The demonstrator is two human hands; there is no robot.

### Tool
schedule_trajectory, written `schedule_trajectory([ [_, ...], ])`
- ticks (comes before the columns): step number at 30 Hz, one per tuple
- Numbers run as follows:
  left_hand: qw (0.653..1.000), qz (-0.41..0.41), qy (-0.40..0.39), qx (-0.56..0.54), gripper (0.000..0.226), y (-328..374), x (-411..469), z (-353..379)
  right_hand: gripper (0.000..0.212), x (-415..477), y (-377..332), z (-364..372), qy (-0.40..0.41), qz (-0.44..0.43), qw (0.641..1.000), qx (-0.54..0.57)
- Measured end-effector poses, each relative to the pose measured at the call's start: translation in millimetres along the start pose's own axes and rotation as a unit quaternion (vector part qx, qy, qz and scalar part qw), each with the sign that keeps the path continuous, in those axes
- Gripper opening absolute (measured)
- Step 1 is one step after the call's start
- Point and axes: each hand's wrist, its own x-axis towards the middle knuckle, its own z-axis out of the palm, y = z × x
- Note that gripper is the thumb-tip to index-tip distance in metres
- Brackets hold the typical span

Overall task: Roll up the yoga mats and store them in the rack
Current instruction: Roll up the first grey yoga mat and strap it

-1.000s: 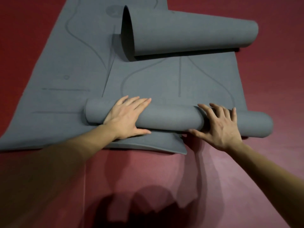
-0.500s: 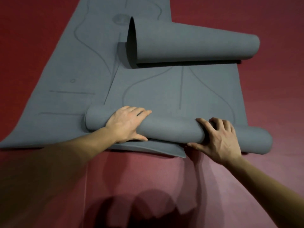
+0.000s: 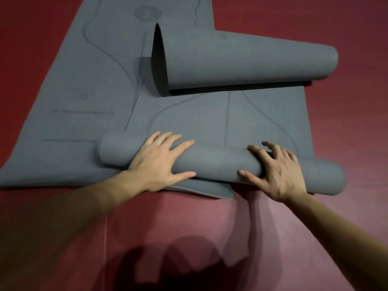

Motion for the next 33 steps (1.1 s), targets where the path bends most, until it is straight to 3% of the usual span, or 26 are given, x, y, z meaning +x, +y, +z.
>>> schedule_trajectory([
  [4,0.997,-0.039,-0.064,0.009,0.093,-5,29,-6,0.077,-3,-6,1,0.044,-0.018,0.998,0.038],
  [7,0.996,-0.035,-0.075,0.014,0.094,-11,40,-8,0.087,-16,-13,11,0.041,-0.022,0.999,0.01],
  [12,0.997,-0.027,0.07,0.0,0.077,5,27,8,0.092,2,-9,10,0.023,0.004,1.0,-0.01],
  [13,0.997,-0.021,0.068,0.008,0.079,7,26,9,0.091,11,-7,8,0.017,0.008,1.0,-0.01],
  [20,0.991,-0.026,-0.072,0.109,0.116,1,43,2,0.091,38,-3,-1,-0.014,0.056,0.998,0.01],
  [29,0.99,0.049,-0.072,0.111,0.098,-2,49,-7,0.091,26,1,-11,-0.049,0.032,0.998,-0.002],
  [33,0.989,0.065,-0.094,0.091,0.099,3,29,-12,0.082,-16,-9,-12,-0.014,0.017,1.0,0.018],
])
